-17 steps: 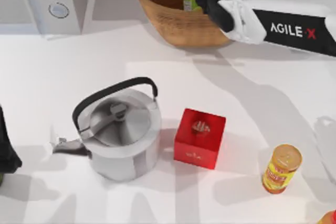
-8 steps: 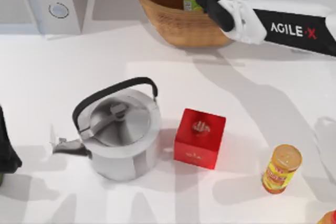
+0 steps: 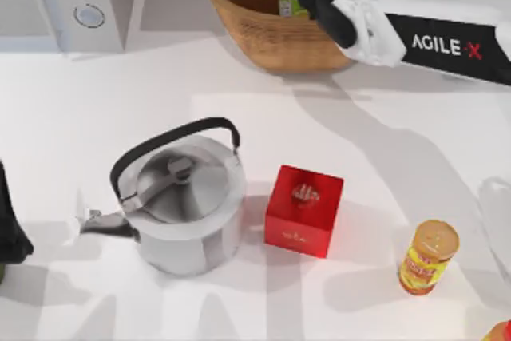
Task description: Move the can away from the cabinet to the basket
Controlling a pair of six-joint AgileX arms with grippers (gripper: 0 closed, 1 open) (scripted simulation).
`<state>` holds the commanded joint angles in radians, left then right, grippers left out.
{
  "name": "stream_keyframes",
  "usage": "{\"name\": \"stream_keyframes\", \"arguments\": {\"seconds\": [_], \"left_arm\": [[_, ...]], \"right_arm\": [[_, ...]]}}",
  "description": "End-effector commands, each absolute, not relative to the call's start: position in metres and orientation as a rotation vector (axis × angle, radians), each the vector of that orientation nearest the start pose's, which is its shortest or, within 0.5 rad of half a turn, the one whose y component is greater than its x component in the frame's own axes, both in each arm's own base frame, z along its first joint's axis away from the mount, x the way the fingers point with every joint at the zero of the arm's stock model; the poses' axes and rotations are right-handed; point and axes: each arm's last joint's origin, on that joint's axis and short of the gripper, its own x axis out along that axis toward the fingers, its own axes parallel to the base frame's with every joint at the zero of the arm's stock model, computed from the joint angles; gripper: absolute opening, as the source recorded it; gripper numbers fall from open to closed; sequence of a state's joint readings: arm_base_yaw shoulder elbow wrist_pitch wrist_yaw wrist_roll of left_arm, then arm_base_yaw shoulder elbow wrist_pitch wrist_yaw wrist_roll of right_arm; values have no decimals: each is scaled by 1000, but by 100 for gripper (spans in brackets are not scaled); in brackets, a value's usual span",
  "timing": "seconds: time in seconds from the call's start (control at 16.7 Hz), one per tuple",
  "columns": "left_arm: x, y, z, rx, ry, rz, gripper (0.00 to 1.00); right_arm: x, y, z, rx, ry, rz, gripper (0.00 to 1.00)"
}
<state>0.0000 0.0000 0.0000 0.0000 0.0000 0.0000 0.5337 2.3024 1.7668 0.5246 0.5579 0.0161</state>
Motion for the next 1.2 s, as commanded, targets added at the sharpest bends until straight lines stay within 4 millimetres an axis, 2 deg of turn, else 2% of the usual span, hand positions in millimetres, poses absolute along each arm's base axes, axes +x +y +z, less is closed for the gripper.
{"name": "stream_keyframes", "arguments": {"seconds": [0.78, 0.96, 1.08, 1.2], "left_arm": [[106, -1, 160, 0, 0, 0, 100], [106, -1, 160, 0, 0, 0, 100], [106, -1, 160, 0, 0, 0, 100], [106, -1, 160, 0, 0, 0, 100]], "right_arm": [[466, 265, 224, 0, 3, 5, 100], [457, 246, 245, -1, 1, 9, 100], [442, 223, 268, -3, 2, 10, 100], [418, 192, 295, -4, 2, 9, 100]]}}
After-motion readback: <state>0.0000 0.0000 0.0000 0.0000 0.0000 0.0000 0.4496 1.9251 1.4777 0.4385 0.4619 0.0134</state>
